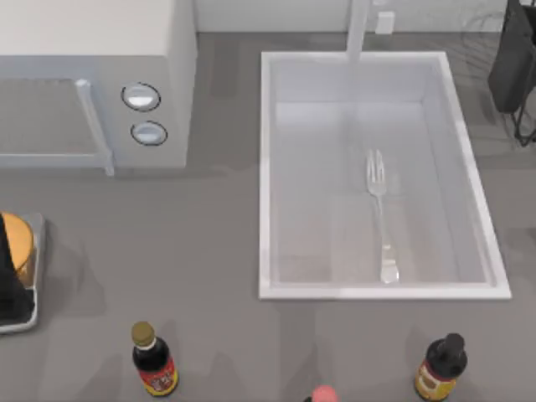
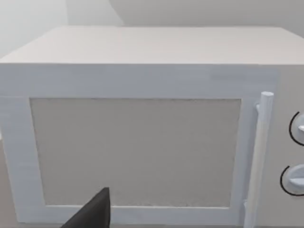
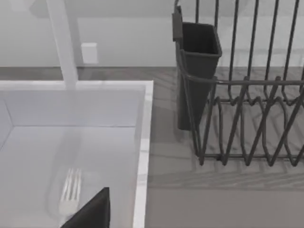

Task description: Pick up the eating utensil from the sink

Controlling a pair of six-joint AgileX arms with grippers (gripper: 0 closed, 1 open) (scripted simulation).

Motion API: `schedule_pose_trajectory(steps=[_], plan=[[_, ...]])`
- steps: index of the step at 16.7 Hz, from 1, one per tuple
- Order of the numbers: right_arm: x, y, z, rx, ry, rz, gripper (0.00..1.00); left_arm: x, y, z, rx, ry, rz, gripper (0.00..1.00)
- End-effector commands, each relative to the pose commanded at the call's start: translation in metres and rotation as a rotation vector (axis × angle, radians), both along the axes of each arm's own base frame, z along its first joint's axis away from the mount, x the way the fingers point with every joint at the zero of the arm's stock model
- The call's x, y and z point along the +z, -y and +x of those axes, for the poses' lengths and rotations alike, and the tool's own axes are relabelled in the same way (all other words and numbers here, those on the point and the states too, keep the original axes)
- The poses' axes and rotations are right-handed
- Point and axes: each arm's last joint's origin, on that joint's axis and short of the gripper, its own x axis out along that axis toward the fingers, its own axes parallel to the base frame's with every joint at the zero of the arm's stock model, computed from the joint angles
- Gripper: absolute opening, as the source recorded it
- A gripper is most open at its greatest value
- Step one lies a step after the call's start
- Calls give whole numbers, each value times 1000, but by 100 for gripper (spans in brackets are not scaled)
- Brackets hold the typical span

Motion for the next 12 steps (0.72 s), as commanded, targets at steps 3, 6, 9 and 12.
schedule_pose_trajectory(steps=[3,6,9,12], plan=[[42,-8,37,22,-171,13,100,0,0,0,0,0,0,100],[73,-24,94,42,-364,25,100,0,0,0,0,0,0,100],[83,-48,162,55,-567,31,100,0,0,0,0,0,0,100],[64,-78,229,56,-773,29,100,0,0,0,0,0,0,100]])
